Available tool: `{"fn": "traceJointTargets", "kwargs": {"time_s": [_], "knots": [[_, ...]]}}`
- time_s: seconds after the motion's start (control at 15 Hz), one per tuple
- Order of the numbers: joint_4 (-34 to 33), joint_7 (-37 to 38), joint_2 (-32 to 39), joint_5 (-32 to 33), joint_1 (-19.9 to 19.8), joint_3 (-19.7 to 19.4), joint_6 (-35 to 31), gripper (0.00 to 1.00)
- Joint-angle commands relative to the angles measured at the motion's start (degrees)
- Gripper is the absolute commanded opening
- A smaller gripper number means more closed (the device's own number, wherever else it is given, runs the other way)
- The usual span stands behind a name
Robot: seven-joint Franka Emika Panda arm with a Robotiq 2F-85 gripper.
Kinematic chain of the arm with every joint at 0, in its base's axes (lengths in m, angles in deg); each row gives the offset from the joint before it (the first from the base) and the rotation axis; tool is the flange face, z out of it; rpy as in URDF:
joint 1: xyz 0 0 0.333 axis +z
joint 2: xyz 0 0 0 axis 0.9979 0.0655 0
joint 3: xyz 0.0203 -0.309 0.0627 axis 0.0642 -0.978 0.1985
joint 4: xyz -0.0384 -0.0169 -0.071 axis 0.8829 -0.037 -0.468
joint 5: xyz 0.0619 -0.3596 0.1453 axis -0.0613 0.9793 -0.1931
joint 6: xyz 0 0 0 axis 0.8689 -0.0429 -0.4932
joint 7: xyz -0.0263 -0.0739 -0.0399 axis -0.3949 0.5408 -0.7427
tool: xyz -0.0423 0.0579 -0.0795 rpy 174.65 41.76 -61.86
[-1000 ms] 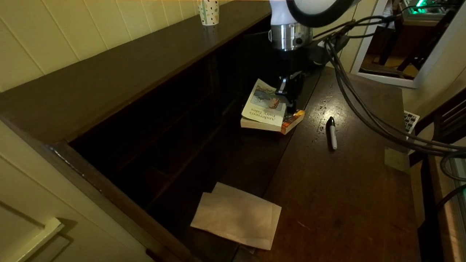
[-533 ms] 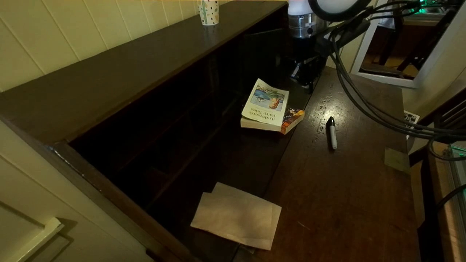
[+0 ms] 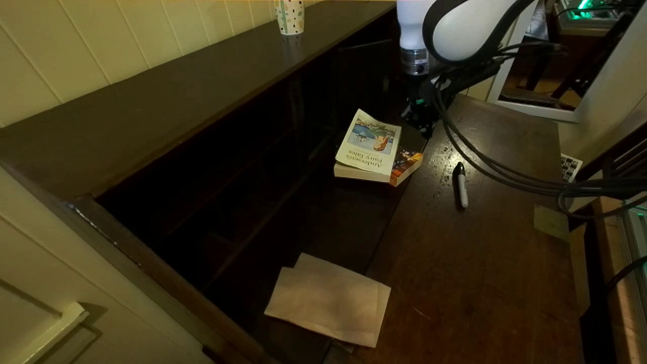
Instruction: Turn the white book around in an anticlockwise direction
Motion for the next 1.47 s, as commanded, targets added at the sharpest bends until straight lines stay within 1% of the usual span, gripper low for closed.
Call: {"fn": "traceJointTargets", "kwargs": {"time_s": [0.0,0.4,0.6,0.87,1.07,1.4], "knots": [[-0.9,5.0,3.1,-0.2,0.4,-1.2,-7.0,0.00],[0.1,9.9,5.2,-1.3,1.2,-3.0,-20.5,0.00],[0.2,9.1,6.5,-5.2,0.6,-2.2,-26.0,0.00],[0.8,7.1,7.1,-12.0,0.1,-1.2,-31.7,0.00],[0.8,5.9,7.7,-15.9,0.1,-0.7,-35.7,0.00],[-0.1,2.5,8.8,-22.2,-0.9,1.3,-38.1,0.00]]}}
